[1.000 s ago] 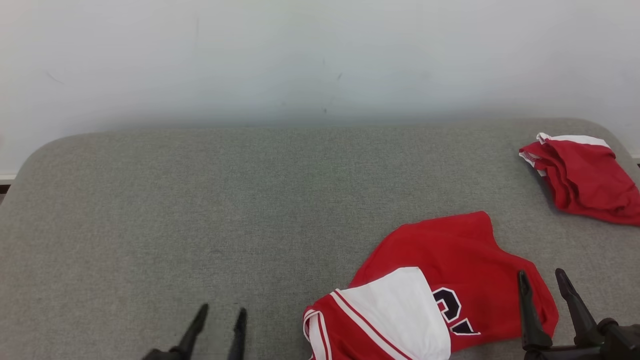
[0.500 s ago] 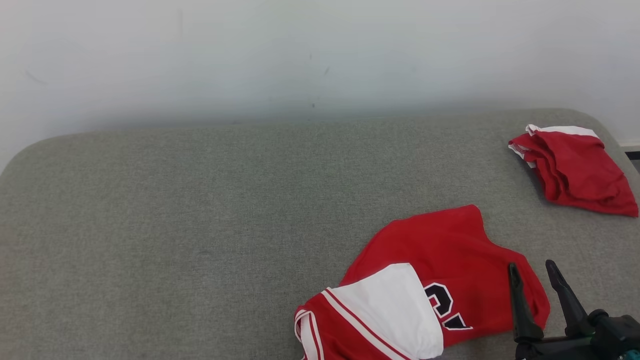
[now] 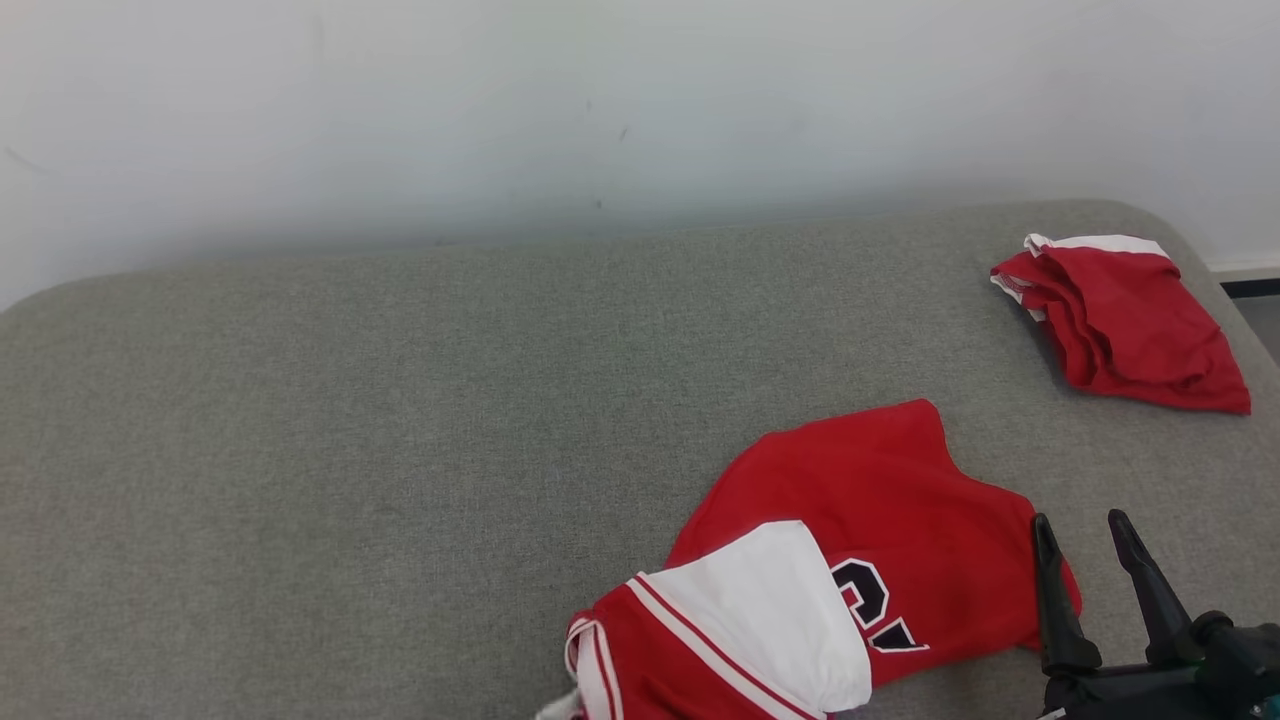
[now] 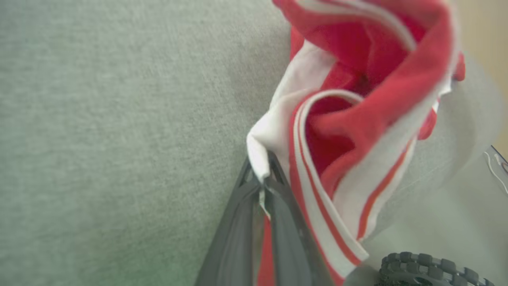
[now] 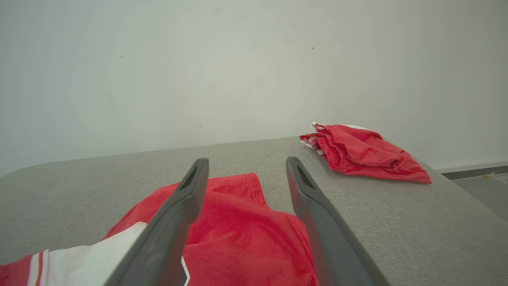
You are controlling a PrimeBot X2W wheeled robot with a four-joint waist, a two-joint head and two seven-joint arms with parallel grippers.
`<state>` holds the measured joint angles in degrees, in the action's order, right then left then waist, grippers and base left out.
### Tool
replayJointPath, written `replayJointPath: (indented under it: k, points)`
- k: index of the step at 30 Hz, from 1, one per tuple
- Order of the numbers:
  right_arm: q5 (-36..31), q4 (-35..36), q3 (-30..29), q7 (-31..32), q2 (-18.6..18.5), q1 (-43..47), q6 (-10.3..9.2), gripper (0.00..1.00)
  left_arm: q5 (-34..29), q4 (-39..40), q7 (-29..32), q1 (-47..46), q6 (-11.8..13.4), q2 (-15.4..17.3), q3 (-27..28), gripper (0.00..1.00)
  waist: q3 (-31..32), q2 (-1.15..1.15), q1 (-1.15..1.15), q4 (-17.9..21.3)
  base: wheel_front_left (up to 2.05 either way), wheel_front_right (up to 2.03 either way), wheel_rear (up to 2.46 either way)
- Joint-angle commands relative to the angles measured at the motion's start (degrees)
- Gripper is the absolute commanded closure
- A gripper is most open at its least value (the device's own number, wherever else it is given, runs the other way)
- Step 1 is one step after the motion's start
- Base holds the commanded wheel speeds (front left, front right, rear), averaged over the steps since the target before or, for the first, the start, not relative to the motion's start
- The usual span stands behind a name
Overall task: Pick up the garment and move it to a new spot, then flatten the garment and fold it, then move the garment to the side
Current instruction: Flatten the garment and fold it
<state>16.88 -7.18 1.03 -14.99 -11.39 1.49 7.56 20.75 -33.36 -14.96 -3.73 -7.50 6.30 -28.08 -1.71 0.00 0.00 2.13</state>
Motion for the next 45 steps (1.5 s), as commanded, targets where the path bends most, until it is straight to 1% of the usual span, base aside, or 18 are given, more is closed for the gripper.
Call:
replayJointPath:
  k: [1, 4, 8, 10, 12, 13, 16, 20, 23, 26, 28, 29, 30, 31, 35, 39, 42, 45]
  points:
    - [-0.4, 0.1, -0.2, -0.2, 0.1, 0.4, -0.13, 0.00, -0.4, 1.6, -0.2, -1.8, 0.3, 0.8, 1.1, 1.00, 0.1, 0.00, 0.00, -0.2, 0.00, 0.00, 0.00]
    - [-0.7, 0.2, -0.5, -0.2, 0.6, 0.7, -0.13, 0.00, -1.5, 5.9, -0.2, -3.5, 0.5, 2.9, 3.3, 1.00, 0.5, 0.00, 0.00, -0.6, 0.00, 0.00, 0.00]
    - [-1.0, 0.0, -0.5, -0.2, 1.0, 0.5, -0.13, 0.00, -3.3, 10.3, -0.2, -9.5, 0.7, 7.0, 5.3, 1.00, 0.9, 0.00, 0.00, -0.7, 0.00, 0.00, 0.00]
    - [-1.0, -0.2, -0.1, -0.2, 1.1, 0.1, -0.13, 0.00, -4.3, 11.0, 0.6, -13.5, 0.6, 9.7, 5.8, 1.00, 0.9, 0.00, 0.00, -0.3, 0.00, 0.00, 0.00]
    - [-0.8, -0.3, -0.3, -0.2, 0.9, -0.4, -0.13, 0.00, -3.9, 11.3, 1.6, -18.0, 0.4, 11.6, 6.8, 1.00, 0.7, 0.00, 0.00, 0.3, 0.00, 0.00, 0.00]
    - [-0.8, -0.4, -0.1, -0.2, 0.9, -0.7, -0.13, 0.00, -4.5, 11.1, 2.2, -20.3, 0.3, 13.4, 7.0, 1.00, 0.4, 0.00, 0.00, 0.9, 0.00, 0.00, 0.00]
    - [-0.7, -0.5, -0.6, -0.2, 1.0, -1.4, -0.13, 0.00, -3.6, 10.7, 3.5, -27.0, 0.1, 16.2, 8.5, 1.00, -0.6, 0.00, 0.00, 2.5, 0.00, 0.00, 0.00]
    - [-0.8, -0.8, -0.9, -0.2, 1.3, -2.3, -0.13, 0.00, -3.3, 8.9, 4.7, -35.0, 0.1, 20.3, 9.0, 1.00, -2.4, 0.00, 0.00, 4.7, 0.00, 0.00, 0.00]
    - [-0.7, -0.9, -1.2, -0.2, 1.6, -2.6, -0.13, 0.00, -2.4, 7.3, 4.8, -37.9, 0.1, 21.0, 8.9, 1.00, -3.4, 0.00, 0.00, 5.5, 0.00, 0.00, 0.00]
    - [-1.1, -1.0, -1.1, -0.2, 2.3, -3.0, -0.13, 0.00, -1.9, 3.8, 5.4, -40.5, 0.1, 22.0, 7.2, 1.00, -4.6, 0.00, 0.00, 6.4, 0.00, 0.00, 0.00]
    - [-1.2, -1.2, -0.9, -0.2, 2.5, -3.4, -0.13, 0.00, -1.3, 1.1, 4.6, -41.8, 0.1, 22.6, 6.0, 1.00, -5.1, 0.00, 0.00, 6.9, 0.00, 0.00, 0.00]
    - [-1.3, -1.3, -0.8, -0.2, 2.6, -3.6, -0.13, 0.00, -1.2, -0.3, 4.2, -42.1, 0.1, 22.7, 5.6, 0.91, -5.3, 0.00, 0.00, 7.0, 0.00, 0.00, 0.00]
    - [-1.4, -1.5, -0.7, -0.2, 2.8, -3.7, -0.13, 0.00, -1.2, -1.7, 3.5, -42.3, 0.1, 22.7, 5.4, 0.58, -5.3, 0.00, 0.00, 7.1, 0.00, 0.00, 0.00]
    - [-1.5, -1.6, -0.6, -0.2, 2.9, -3.7, -0.13, 0.00, -1.1, -2.8, 2.9, -42.4, 0.1, 22.7, 5.4, 0.00, -5.3, 0.00, 0.00, 7.2, 0.00, 0.00, 0.00]
    - [-1.6, -2.2, -0.8, -0.2, 2.9, -3.4, -0.13, 0.00, -0.4, -6.5, 1.0, -41.2, 0.1, 22.0, 5.0, 0.00, -4.1, 0.00, 0.00, 6.6, 0.00, 0.00, 0.00]
    - [-1.3, -2.6, -0.9, -0.2, 2.6, -2.5, -0.13, 0.00, 0.2, -7.1, 0.0, -39.3, 0.1, 21.8, 5.7, 0.00, -2.2, 0.00, 0.00, 5.2, 0.00, 0.00, 0.00]
    - [-1.2, -2.6, -0.8, -0.2, 2.7, -1.8, -0.13, 0.00, 1.2, -5.5, -0.2, -37.0, 0.5, 21.5, 7.1, 0.00, -0.5, 0.00, 0.00, 3.9, 0.00, 0.00, 0.00]
    - [-0.9, -2.7, -0.8, -0.2, 2.9, -0.9, -0.13, 0.00, 1.7, -0.7, -0.2, -32.8, 1.7, 21.1, 9.5, 0.00, 1.0, 0.00, 0.00, 2.8, 0.00, 0.00, 0.00]
